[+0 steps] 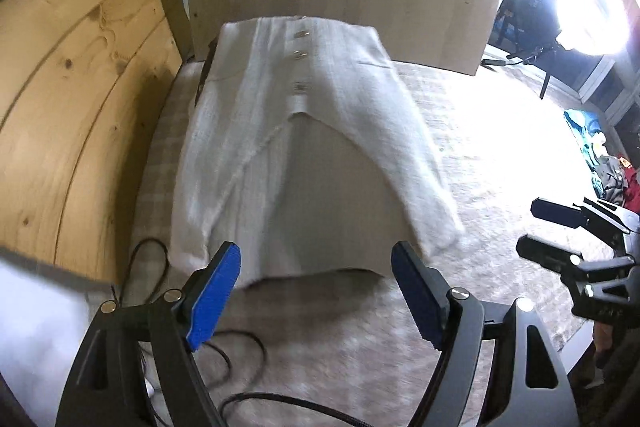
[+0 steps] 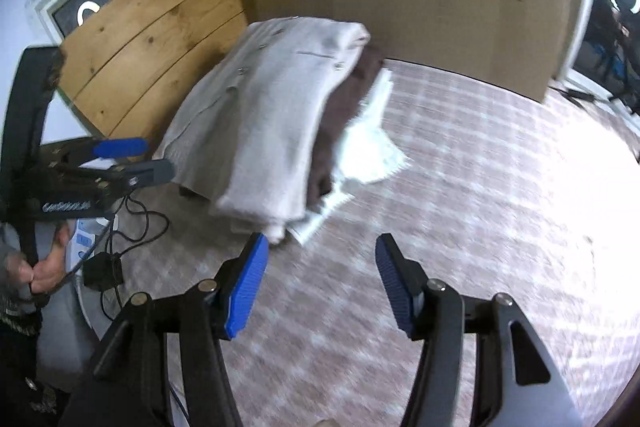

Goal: Fold clothes

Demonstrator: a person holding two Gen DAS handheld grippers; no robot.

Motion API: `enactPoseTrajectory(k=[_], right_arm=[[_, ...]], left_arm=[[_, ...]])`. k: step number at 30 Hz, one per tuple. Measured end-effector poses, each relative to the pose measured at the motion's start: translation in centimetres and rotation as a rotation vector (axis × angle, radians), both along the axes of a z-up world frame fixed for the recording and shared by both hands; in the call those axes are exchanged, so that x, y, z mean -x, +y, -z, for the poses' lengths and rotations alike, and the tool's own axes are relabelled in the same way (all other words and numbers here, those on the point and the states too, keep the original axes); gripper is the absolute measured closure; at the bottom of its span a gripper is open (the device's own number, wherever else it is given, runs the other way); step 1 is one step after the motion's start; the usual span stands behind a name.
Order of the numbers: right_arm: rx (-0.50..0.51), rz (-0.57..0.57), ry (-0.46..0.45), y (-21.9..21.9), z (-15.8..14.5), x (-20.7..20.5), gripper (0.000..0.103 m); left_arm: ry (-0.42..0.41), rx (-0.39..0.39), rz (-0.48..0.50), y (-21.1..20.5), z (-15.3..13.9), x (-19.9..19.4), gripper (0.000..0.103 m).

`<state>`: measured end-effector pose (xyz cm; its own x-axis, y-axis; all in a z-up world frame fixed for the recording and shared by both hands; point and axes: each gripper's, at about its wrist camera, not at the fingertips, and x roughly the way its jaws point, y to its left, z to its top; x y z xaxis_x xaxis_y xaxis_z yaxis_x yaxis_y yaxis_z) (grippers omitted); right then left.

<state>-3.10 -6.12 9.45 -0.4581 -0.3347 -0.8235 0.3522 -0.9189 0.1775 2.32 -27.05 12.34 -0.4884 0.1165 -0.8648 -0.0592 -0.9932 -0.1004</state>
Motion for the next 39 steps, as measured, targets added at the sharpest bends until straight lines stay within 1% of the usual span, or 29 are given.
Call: enactPoseTrajectory(k=[2, 6, 9, 14, 17, 20, 26, 29, 37, 39], right_arm=[[0.005, 0.008, -0.007, 1.2, 0.1, -0.2, 0.048], [0.010, -0.004, -0.022, 3.9, 0.1, -0.8, 0.048], [0.011, -0.015, -0.015, 6.3, 0.0, -1.8, 0.048], [0.012, -0.052, -0.011, 9.9, -0.1, -3.6, 0.048], [0.008, -0.072, -0.003, 11.3, -0.1, -4.7, 0.048], [0.002, -0.088, 0.008, 12.4, -0.1, -5.6, 0.048], [-0.011, -0.120, 0.031, 14.8, -0.1, -7.6, 0.048], [-0.016, -0.133, 0.040, 15.8, -0.1, -8.4, 0.048], [-0.002, -0.132, 0.055, 17.7, -0.3, -9.3, 0.048], [0.003, -0.128, 0.058, 18.1, -0.3, -9.4, 0.048]], left_arm=[[0.020, -0.015, -0.026, 1.2, -0.9, -0.8, 0.026], [0.046, 0.029, -0.093, 3.7, -1.7, -2.1, 0.026], [0.055, 0.033, -0.144, 5.8, -2.4, -3.7, 0.026], [0.055, 0.049, -0.241, 9.2, -2.7, -6.6, 0.026], [0.025, 0.056, -0.285, 11.1, -2.2, -8.3, 0.026], [0.003, 0.041, -0.305, 12.6, -1.7, -9.9, 0.026], [-0.004, 0.004, -0.369, 14.1, -1.8, -12.1, 0.026], [-0.004, -0.002, -0.388, 14.9, -2.0, -13.0, 0.026], [0.013, -0.020, -0.396, 16.2, -3.3, -14.6, 0.026], [0.016, -0.014, -0.395, 16.4, -3.6, -14.8, 0.026]])
